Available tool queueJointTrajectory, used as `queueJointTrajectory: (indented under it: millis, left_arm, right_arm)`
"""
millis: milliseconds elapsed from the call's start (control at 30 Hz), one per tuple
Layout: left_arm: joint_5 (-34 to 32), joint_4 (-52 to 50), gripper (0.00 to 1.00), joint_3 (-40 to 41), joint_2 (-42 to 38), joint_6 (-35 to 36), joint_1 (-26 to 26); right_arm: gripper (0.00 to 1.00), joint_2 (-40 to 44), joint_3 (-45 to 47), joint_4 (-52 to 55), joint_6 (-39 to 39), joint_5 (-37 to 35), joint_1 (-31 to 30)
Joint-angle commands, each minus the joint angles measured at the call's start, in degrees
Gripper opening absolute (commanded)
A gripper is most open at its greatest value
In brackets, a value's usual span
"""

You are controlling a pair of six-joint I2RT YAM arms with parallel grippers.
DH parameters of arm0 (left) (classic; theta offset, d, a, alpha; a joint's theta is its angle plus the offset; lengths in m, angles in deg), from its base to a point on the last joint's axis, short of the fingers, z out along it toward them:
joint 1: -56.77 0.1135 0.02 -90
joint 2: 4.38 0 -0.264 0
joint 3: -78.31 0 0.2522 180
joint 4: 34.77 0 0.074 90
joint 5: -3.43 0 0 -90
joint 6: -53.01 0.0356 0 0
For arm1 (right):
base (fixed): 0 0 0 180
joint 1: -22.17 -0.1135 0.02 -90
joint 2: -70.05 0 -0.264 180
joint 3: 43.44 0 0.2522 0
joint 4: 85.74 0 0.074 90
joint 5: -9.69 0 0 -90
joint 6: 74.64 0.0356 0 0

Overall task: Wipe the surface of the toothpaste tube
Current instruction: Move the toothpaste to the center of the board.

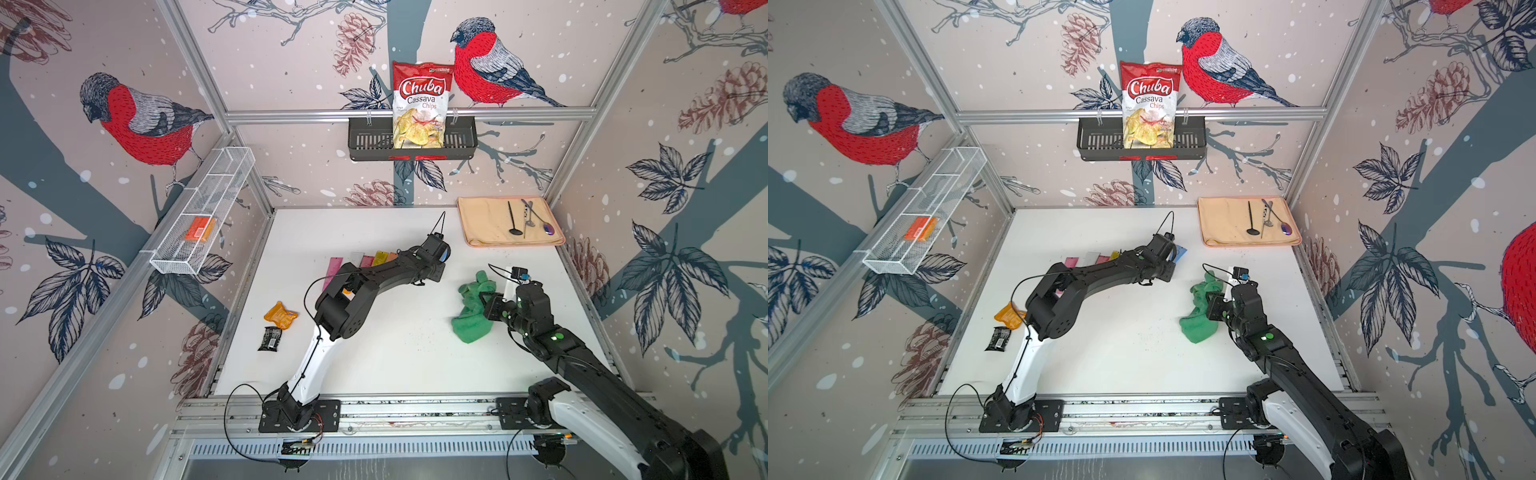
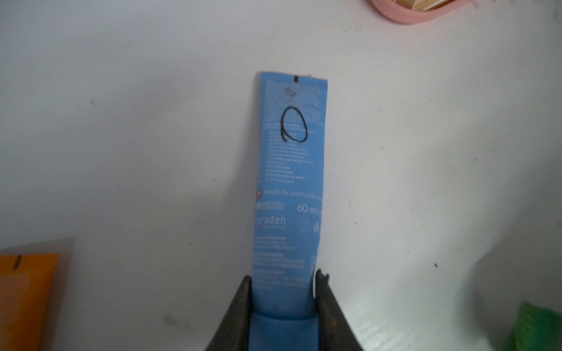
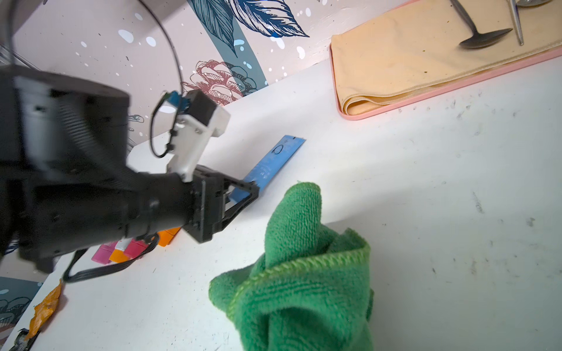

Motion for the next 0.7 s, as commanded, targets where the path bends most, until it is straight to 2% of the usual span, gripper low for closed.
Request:
queueJointTrajectory:
  millis: [0, 100, 333, 500, 667]
  left_arm:
    - [-1.12, 4.16, 0.21, 7.33, -6.21, 1.07, -1.32]
    - [-2.27, 3.89, 0.21, 15.16, -13.12, 1.09, -4.44]
    - [-5.91, 4.88, 0.21, 31.31, -25.17, -1.26, -12.66]
    - [-6.05, 4.51, 0.21, 37.59, -28.94, -2.65, -14.93]
    - [-5.43, 7.22, 0.21, 40.51, -28.61, -2.55, -15.37]
  right_arm:
    - [0.04, 0.02, -0.31, -2.97, 0.08, 0.23, 0.25]
    - [0.04, -1.51, -0.58, -3.54, -0.08, 1.20, 0.35]
    - [0.05, -11.95, -5.46, -2.20, -2.14, 5.04, -0.29]
    - [0.04, -16.35, -7.67, -2.59, -1.86, 1.26, -2.89]
    - [0.04, -26.93, -11.86, -2.25, -2.56, 2.00, -9.12]
